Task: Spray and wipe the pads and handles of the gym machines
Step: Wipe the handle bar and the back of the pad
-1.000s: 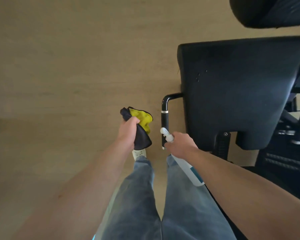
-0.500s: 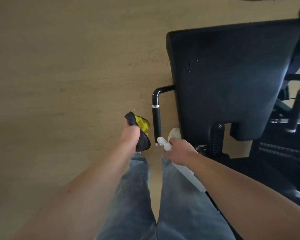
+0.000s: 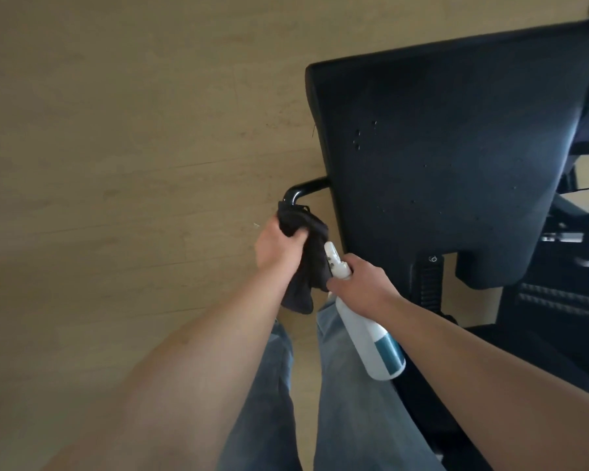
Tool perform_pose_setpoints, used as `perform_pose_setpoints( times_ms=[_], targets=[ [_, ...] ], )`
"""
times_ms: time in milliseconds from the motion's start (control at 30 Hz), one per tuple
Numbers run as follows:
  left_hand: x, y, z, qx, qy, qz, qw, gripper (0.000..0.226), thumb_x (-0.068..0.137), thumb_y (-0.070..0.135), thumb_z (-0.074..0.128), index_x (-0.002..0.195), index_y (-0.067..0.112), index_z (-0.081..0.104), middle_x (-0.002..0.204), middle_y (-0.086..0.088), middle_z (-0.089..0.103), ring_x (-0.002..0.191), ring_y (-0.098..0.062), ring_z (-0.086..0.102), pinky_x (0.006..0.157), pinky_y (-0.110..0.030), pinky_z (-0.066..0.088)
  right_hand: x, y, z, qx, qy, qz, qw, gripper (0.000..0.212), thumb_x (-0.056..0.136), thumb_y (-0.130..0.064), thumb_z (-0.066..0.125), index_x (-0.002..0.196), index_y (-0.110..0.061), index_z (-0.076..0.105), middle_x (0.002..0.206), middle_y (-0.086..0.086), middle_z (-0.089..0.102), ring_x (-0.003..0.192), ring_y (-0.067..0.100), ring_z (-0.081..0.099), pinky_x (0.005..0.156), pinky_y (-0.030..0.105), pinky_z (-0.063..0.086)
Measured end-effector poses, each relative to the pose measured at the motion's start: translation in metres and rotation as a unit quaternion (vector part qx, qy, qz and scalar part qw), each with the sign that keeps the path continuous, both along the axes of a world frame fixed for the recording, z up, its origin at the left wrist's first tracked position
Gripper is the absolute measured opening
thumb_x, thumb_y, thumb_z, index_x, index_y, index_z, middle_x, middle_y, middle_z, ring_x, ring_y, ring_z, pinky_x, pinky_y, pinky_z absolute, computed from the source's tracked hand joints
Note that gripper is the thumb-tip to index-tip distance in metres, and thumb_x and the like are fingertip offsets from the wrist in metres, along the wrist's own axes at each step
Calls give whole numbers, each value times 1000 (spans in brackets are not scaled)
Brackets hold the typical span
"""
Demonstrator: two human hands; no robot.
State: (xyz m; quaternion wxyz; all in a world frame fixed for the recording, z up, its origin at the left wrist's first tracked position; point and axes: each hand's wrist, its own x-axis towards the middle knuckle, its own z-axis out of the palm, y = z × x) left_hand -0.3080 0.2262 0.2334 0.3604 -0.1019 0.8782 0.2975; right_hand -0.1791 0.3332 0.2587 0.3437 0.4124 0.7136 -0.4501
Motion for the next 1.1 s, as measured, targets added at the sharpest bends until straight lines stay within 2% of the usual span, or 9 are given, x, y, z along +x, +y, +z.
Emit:
perform_pose_setpoints(
  times_ms=[133,400,500,600,667,733,900,1000,1100],
  targets=[
    [-7,17,-17,-38,-6,-24,999,46,102,42,55,133,8,49,131,-16,62,123,-38,58,94,-40,45,0,2,-2,-7,3,-13,1000,29,95,-35,67,121,-34,55,103,-2,66,87,15,66,69,29,55],
    [65,-27,-41,14,-157,22,987,35,102,38,58,123,15,43,93,4,56,96,-21,56,84,-33,38,6,1,-5,-9,-10,-11,1000,39,92,-36,66,130,-32,56,102,-5,65,87,11,64,67,28,52],
    [82,-43,-48,29,-216,26,976,32,97,33,65,121,15,53,93,2,65,97,-22,65,83,-35,46,8,-2,-6,-17,-23,6,1000,39,91,-37,67,128,-32,56,102,-5,65,87,12,64,66,28,51],
    [68,-42,-47,-12,-285,23,958,34,84,34,79,108,13,67,91,-8,73,85,-25,72,70,-37,59,8,-5,-8,-22,-28,10,999,38,91,-38,69,126,-31,57,103,-5,64,88,12,63,68,29,50],
    [50,-35,-43,-34,-271,-5,962,41,75,36,87,103,15,66,94,-5,72,87,-24,71,67,-34,58,9,-7,-6,-28,-26,7,999,38,91,-38,70,126,-32,56,103,-5,65,88,12,64,64,27,48],
    [28,-23,-38,-20,-213,8,977,51,72,38,90,109,16,63,102,-2,69,97,-23,68,76,-33,56,9,-8,-5,-36,-20,6,999,35,92,-37,68,125,-32,57,102,-3,66,88,12,64,63,26,47],
    [-1,8,-24,25,-100,97,990,55,80,56,79,114,16,67,102,-1,68,97,-22,65,81,-33,52,1,-6,-8,-40,-10,1,999,25,93,-36,66,115,-30,57,99,-2,65,87,15,65,66,28,49],
    [29,2,-31,52,-105,138,983,45,92,58,64,113,18,64,91,2,67,88,-21,66,79,-32,49,-6,-3,-13,-34,11,-10,999,26,91,-34,67,115,-30,57,96,-3,66,85,14,65,64,28,49],
    [62,-14,-42,16,-140,75,987,35,101,53,52,100,19,60,80,1,63,74,-15,62,67,-32,46,-13,4,-15,-31,15,-18,999,29,93,-35,67,118,-36,53,95,-8,63,83,9,62,61,24,45]
  ],
)
